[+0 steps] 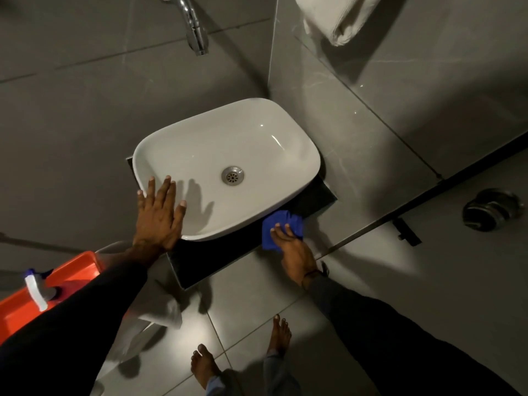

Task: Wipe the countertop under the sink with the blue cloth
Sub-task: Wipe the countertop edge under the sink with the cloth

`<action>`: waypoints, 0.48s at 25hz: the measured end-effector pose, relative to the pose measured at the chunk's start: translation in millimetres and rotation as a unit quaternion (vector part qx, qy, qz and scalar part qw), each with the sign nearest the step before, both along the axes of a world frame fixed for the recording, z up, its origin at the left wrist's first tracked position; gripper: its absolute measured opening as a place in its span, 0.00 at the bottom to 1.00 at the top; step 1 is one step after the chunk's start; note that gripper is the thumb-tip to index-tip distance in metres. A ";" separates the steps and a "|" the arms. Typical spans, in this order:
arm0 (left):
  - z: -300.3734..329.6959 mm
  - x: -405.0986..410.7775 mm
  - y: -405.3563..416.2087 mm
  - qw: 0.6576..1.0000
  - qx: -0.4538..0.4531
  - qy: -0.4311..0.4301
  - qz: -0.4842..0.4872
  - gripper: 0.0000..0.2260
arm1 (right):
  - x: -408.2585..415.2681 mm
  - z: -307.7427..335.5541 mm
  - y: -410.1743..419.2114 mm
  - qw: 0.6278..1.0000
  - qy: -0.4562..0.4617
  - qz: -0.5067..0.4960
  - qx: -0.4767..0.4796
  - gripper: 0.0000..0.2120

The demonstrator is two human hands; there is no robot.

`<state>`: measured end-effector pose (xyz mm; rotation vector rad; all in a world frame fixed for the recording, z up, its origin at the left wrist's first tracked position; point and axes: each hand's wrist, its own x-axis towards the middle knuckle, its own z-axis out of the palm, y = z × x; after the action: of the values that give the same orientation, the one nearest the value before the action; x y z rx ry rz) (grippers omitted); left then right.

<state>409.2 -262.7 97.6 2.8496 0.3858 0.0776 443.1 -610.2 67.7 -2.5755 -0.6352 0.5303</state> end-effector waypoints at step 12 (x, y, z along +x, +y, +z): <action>-45.0 -157.6 -12.3 0.678 -0.647 0.015 0.348 0.11 | -137.3 -13.5 172.2 0.990 0.031 0.137 -0.013 0.39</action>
<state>251.7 -275.0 52.6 1.1844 0.9999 -0.0801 305.7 -438.0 54.2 -2.4987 -0.9732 0.7090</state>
